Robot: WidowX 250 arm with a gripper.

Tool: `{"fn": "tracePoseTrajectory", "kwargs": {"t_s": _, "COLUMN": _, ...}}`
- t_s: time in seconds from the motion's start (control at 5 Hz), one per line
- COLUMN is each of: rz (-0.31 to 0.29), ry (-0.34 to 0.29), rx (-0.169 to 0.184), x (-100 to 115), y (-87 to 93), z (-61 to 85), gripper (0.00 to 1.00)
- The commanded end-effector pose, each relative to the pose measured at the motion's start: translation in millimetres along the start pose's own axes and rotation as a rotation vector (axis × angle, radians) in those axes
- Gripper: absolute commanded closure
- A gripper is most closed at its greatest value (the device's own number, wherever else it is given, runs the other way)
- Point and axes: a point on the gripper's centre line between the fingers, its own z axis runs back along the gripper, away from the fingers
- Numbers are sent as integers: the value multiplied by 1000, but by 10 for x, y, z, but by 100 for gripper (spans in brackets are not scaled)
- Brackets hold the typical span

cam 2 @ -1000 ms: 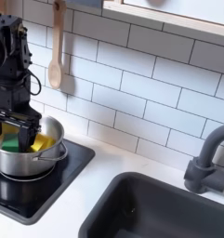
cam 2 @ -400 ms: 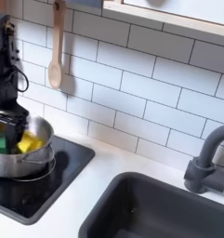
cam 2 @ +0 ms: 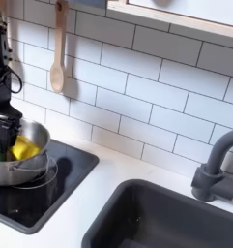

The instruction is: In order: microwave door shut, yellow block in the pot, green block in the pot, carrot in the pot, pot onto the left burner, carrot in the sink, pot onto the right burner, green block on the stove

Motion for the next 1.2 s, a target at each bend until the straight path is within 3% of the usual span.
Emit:
{"fn": "tracePoseTrajectory", "kwargs": {"t_s": 0.0, "rz": 4, "ry": 3, "rx": 2, "x": -22, "y": 74, "z": -2, "gripper": 0}}
{"fn": "tracePoseTrajectory", "kwargs": {"t_s": 0.6, "rz": -17, "ry": -14, "rx": -15, "x": -18, "y": 67, "z": 152, "gripper": 0}}
{"fn": "tracePoseTrajectory", "kwargs": {"t_s": 1.0, "rz": 19, "ry": -7, "rx": -9, "x": -138, "y": 259, "z": 171, "gripper": 0}}
